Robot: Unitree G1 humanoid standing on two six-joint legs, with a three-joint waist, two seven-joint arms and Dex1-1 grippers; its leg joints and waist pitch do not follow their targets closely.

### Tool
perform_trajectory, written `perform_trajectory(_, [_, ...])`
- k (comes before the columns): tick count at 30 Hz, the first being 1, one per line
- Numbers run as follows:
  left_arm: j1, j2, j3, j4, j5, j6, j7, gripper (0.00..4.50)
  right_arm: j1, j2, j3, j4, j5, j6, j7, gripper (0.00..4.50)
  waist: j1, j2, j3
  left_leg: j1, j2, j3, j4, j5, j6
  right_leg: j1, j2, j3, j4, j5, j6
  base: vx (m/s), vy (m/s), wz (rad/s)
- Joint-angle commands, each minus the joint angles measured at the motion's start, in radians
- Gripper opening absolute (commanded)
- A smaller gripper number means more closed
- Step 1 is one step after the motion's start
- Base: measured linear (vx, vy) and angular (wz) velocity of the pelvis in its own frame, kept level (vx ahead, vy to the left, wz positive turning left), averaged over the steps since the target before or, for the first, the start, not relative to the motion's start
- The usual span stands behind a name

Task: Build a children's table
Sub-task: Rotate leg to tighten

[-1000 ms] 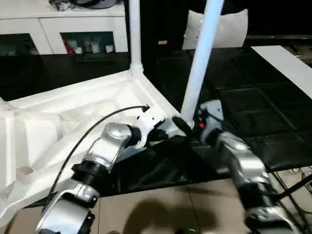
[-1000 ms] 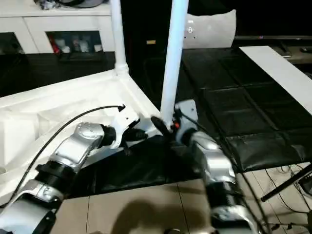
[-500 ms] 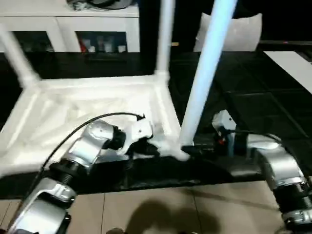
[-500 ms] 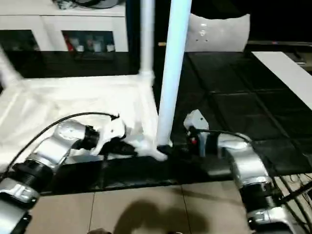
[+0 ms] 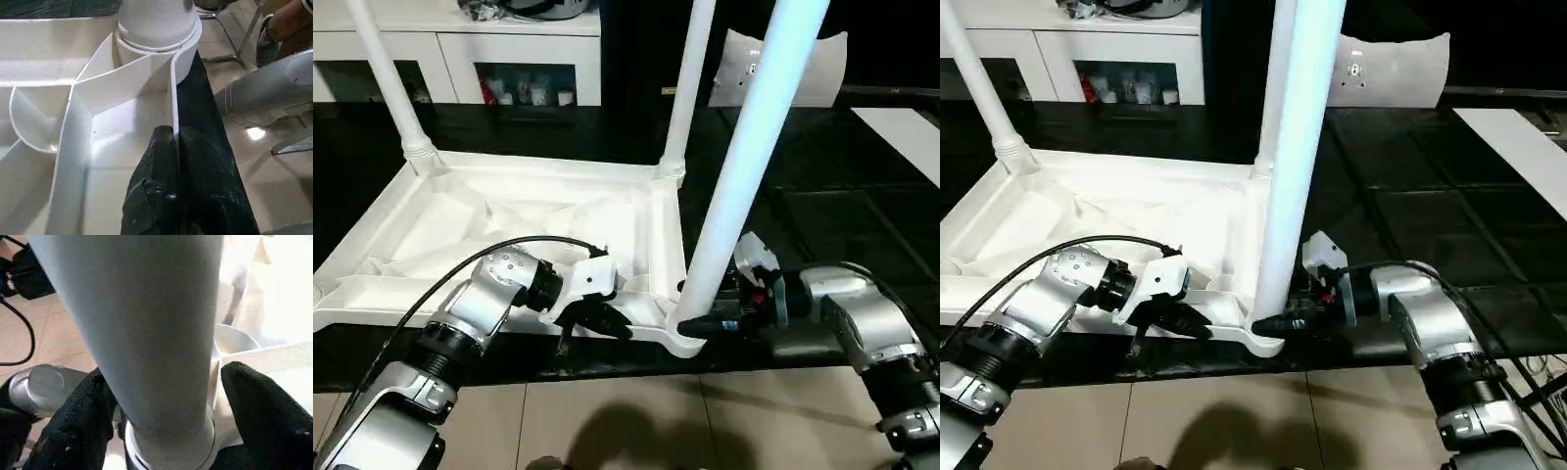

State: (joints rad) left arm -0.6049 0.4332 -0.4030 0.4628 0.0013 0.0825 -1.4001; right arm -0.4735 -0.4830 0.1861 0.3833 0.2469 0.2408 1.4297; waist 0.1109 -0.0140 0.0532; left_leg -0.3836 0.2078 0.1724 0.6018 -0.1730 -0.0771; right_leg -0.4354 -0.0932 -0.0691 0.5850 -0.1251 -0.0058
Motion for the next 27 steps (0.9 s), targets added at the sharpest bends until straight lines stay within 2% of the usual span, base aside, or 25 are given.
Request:
perform_trajectory(1, [-0.014,0.000,-0.017,-0.044,-0.019,-0.022,-0.042,0.00,-0.021,-0.010,0.008,0.018,0.016,0.010,0.029,3.18,-0.005,-0.013,-0.075,0.018,0.019,0.008,-0.072,-0.237,0.042,0.061,-0.041,0.030,-0.059,-0.366,-0.182,0.000,0.000,0.00])
perform_trajectory(5, [-0.011,0.000,-0.016,-0.050,-0.019,-0.017,-0.043,0.00,-0.019,-0.010,0.011,0.011,0.019,0.019,0.043,2.80,-0.003,-0.014,-0.076,0.016,0.019,0.008,-0.072,-0.219,0.046,0.063,-0.040,0.029,-0.055,-0.341,-0.188,0.000,0.000,0.00])
perform_trajectory(9, [-0.004,0.000,-0.017,-0.055,-0.020,-0.012,-0.043,0.00,-0.020,-0.011,0.017,0.008,0.022,0.026,0.050,2.60,-0.004,-0.016,-0.076,0.017,0.019,0.009,-0.071,-0.224,0.045,0.062,-0.040,0.029,-0.057,-0.359,-0.182,0.000,0.000,0.00])
perform_trajectory(10, [-0.003,0.000,-0.016,-0.056,-0.021,-0.011,-0.043,0.00,-0.020,-0.011,0.017,0.007,0.024,0.028,0.051,2.33,-0.004,-0.016,-0.075,0.017,0.019,0.008,-0.071,-0.223,0.044,0.062,-0.040,0.029,-0.057,-0.360,-0.181,0.000,0.000,0.00])
perform_trajectory(15, [0.003,-0.002,-0.012,-0.061,-0.031,0.009,-0.043,0.00,-0.015,-0.002,0.013,-0.010,0.044,0.065,0.065,2.12,-0.004,-0.016,-0.075,0.018,0.019,0.008,-0.072,-0.227,0.041,0.061,-0.039,0.029,-0.057,-0.366,-0.178,0.000,0.000,0.00])
perform_trajectory(16, [0.003,-0.009,-0.006,-0.063,-0.038,0.027,-0.033,0.00,-0.008,0.007,0.011,-0.025,0.053,0.085,0.050,2.09,-0.004,-0.013,-0.076,0.018,0.019,0.008,-0.072,-0.228,0.038,0.062,-0.039,0.029,-0.057,-0.365,-0.178,0.000,0.000,0.00])
perform_trajectory(18, [-0.001,-0.027,0.009,-0.068,-0.048,0.071,-0.003,0.00,0.003,0.039,0.003,-0.052,0.064,0.128,-0.013,2.09,-0.003,-0.015,-0.076,0.017,0.018,0.008,-0.072,-0.223,0.037,0.064,-0.038,0.030,-0.056,-0.359,-0.179,0.000,0.000,0.00])
perform_trajectory(20, [-0.003,-0.038,0.018,-0.071,-0.053,0.094,0.016,0.00,0.007,0.058,0.000,-0.060,0.061,0.143,-0.055,2.08,-0.007,-0.013,-0.074,0.017,0.017,0.008,-0.073,-0.227,0.030,0.061,-0.037,0.030,-0.058,-0.369,-0.176,0.000,0.000,0.00])
perform_trajectory(21, [-0.005,-0.044,0.022,-0.073,-0.056,0.106,0.026,0.00,0.008,0.068,-0.002,-0.063,0.059,0.150,-0.078,2.07,-0.009,-0.015,-0.072,0.017,0.015,0.008,-0.073,-0.247,0.024,0.060,-0.038,0.029,-0.062,-0.404,-0.166,0.000,0.000,0.00])
perform_trajectory(22, [-0.014,-0.075,0.039,-0.068,-0.047,0.149,0.096,0.00,0.001,0.116,-0.015,-0.043,0.023,0.151,-0.199,2.07,-0.014,-0.014,-0.070,0.017,0.012,0.006,-0.073,-0.266,0.014,0.058,-0.039,0.029,-0.066,-0.447,-0.151,0.000,0.000,0.00])
perform_trajectory(25, [-0.023,-0.100,0.051,-0.062,-0.039,0.182,0.152,0.00,-0.009,0.160,-0.035,-0.027,0.009,0.161,-0.295,2.07,-0.028,-0.015,-0.068,0.019,0.006,0.001,-0.072,-0.297,-0.004,0.056,-0.039,0.022,-0.078,-0.550,-0.106,0.000,0.000,0.00])
perform_trajectory(26, [-0.023,-0.100,0.051,-0.062,-0.039,0.182,0.152,0.00,-0.009,0.160,-0.035,-0.027,0.009,0.161,-0.295,2.06,-0.037,-0.018,-0.067,0.011,0.004,-0.002,-0.074,-0.295,-0.007,0.061,-0.040,0.019,-0.080,-0.576,-0.087,0.000,0.000,0.00])
perform_trajectory(27, [-0.032,-0.120,0.062,-0.055,-0.034,0.201,0.194,0.00,-0.017,0.191,-0.053,-0.020,0.009,0.177,-0.355,2.05,-0.044,-0.017,-0.066,0.010,0.003,-0.004,-0.075,-0.301,-0.008,0.061,-0.038,0.016,-0.084,-0.596,-0.069,0.000,0.000,0.00])
